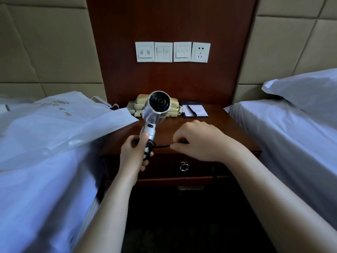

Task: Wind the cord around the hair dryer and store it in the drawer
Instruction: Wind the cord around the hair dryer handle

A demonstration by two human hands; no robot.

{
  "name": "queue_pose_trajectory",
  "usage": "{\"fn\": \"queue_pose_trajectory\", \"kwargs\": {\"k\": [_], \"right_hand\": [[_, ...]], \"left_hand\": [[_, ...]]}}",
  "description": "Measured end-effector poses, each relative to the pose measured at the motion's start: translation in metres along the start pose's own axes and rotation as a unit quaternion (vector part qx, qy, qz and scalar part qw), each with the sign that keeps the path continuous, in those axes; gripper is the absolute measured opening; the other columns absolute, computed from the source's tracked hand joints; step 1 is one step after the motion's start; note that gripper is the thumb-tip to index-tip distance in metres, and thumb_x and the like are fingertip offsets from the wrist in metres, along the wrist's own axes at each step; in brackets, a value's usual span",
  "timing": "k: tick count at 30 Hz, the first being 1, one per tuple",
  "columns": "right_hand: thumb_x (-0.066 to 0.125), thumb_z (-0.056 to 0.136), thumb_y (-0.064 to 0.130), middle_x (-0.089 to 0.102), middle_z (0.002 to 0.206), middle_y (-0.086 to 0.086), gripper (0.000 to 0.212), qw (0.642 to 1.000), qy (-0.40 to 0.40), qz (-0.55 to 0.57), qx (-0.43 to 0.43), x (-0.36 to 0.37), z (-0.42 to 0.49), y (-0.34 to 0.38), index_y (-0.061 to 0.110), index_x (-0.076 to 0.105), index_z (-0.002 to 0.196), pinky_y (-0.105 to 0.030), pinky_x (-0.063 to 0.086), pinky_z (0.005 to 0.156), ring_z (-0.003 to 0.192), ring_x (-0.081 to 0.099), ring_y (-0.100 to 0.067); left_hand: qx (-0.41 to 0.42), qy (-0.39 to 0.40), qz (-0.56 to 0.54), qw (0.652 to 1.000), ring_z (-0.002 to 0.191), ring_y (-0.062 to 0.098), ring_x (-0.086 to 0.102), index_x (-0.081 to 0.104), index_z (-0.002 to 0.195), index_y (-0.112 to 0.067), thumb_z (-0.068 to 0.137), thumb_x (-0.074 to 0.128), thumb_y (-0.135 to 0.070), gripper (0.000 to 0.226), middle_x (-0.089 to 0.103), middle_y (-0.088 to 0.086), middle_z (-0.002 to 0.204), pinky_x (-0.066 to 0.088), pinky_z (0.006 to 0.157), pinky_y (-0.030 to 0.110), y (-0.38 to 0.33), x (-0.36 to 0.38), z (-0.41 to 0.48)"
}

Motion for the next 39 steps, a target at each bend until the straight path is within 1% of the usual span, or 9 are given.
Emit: {"fn": "queue_pose_trajectory", "kwargs": {"k": [5, 9, 19, 25, 27, 30, 34, 36, 39], "right_hand": [[0.052, 0.091, 0.039, 0.059, 0.072, 0.002, 0.025, 0.996, -0.083, -0.002, -0.013, -0.013, 0.002, 0.006, 0.022, 0.062, 0.075, -0.022, 0.028, 0.048, 0.068, 0.052, -0.02], [0.055, 0.09, 0.036, 0.055, 0.068, 0.005, 0.022, 0.993, -0.115, 0.018, 0.013, -0.019, 0.002, -0.009, 0.02, 0.067, 0.082, -0.031, 0.035, 0.057, 0.067, 0.047, -0.019], [0.059, 0.087, 0.038, 0.064, 0.074, 0.002, 0.022, 0.992, -0.107, 0.069, -0.011, -0.007, 0.006, -0.004, 0.024, 0.061, 0.07, -0.03, 0.043, 0.062, 0.071, 0.055, -0.019], [0.063, 0.082, 0.024, 0.056, 0.084, 0.014, 0.007, 0.99, -0.095, 0.094, -0.043, -0.01, 0.004, -0.018, 0.022, 0.063, 0.089, -0.036, 0.048, 0.071, 0.083, 0.053, -0.013], [0.064, 0.081, 0.027, 0.049, 0.098, 0.008, 0.023, 0.995, -0.092, 0.028, -0.008, -0.008, 0.004, -0.032, 0.021, 0.057, 0.102, -0.033, 0.045, 0.076, 0.092, 0.046, -0.014], [0.064, 0.081, 0.028, 0.056, 0.079, 0.007, 0.013, 0.995, -0.077, 0.003, 0.061, -0.008, 0.0, -0.051, 0.025, 0.051, 0.083, -0.035, 0.048, 0.068, 0.078, 0.055, -0.02], [0.056, 0.089, 0.017, 0.061, 0.057, 0.001, 0.02, 0.985, -0.015, 0.159, 0.067, 0.004, 0.0, -0.063, 0.017, 0.061, 0.069, -0.026, 0.048, 0.052, 0.049, 0.06, -0.008], [0.058, 0.089, 0.019, 0.067, 0.067, -0.001, 0.019, 0.979, -0.021, 0.2, 0.044, 0.003, 0.001, -0.067, 0.016, 0.069, 0.074, -0.033, 0.047, 0.061, 0.059, 0.06, -0.014], [0.064, 0.087, 0.016, 0.073, 0.085, 0.001, 0.009, 0.958, 0.015, 0.284, 0.015, 0.011, 0.0, -0.069, 0.018, 0.073, 0.086, -0.017, 0.048, 0.073, 0.078, 0.065, -0.003]], "left_hand": [[0.101, -0.011, 0.287, 0.952, 0.083, 0.028, 0.064, 0.052, 0.094, -0.027, 0.083, 0.046, -0.062, 0.037, 0.068, -0.002, 0.079, 0.046, 0.071, 0.035, -0.012, 0.008, -0.003], [0.146, 0.052, 0.341, 0.927, 0.092, 0.032, 0.064, 0.049, 0.1, -0.033, 0.085, 0.029, -0.067, 0.042, 0.07, 0.003, 0.088, 0.048, 0.08, 0.038, -0.013, 0.024, -0.011], [0.191, 0.007, 0.442, 0.876, 0.086, 0.034, 0.063, 0.048, 0.092, -0.024, 0.082, 0.042, -0.068, 0.046, 0.063, -0.001, 0.079, 0.041, 0.062, 0.032, -0.033, 0.031, -0.034], [0.211, -0.005, 0.478, 0.853, 0.092, 0.042, 0.06, 0.051, 0.1, -0.021, 0.085, 0.035, -0.064, 0.049, 0.066, 0.009, 0.091, 0.042, 0.066, 0.037, -0.039, 0.025, -0.033], [0.198, 0.001, 0.473, 0.858, 0.091, 0.042, 0.059, 0.051, 0.098, -0.02, 0.083, 0.031, -0.067, 0.053, 0.061, 0.005, 0.083, 0.041, 0.066, 0.037, -0.038, 0.022, -0.033], [0.182, 0.007, 0.469, 0.864, 0.09, 0.04, 0.058, 0.052, 0.095, -0.021, 0.073, 0.023, -0.071, 0.062, 0.055, -0.001, 0.078, 0.041, 0.067, 0.037, -0.035, 0.018, -0.031], [0.169, -0.008, 0.458, 0.873, 0.093, 0.038, 0.058, 0.054, 0.102, -0.024, 0.084, 0.035, -0.063, 0.047, 0.059, -0.004, 0.08, 0.042, 0.07, 0.037, -0.032, 0.01, -0.023], [0.162, -0.012, 0.457, 0.874, 0.094, 0.036, 0.058, 0.054, 0.106, -0.026, 0.088, 0.04, -0.056, 0.038, 0.056, -0.006, 0.078, 0.039, 0.069, 0.035, -0.03, 0.007, -0.02], [0.151, -0.003, 0.462, 0.874, 0.087, 0.033, 0.056, 0.054, 0.099, -0.026, 0.089, 0.041, -0.055, 0.033, 0.051, -0.01, 0.071, 0.039, 0.068, 0.034, -0.024, 0.006, -0.019]]}}
Point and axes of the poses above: each hand's wrist, its own z-axis towards the middle knuckle, its own x-axis out of the palm, y = z × x, the point moved 8 cm from there along z, towards the middle knuckle
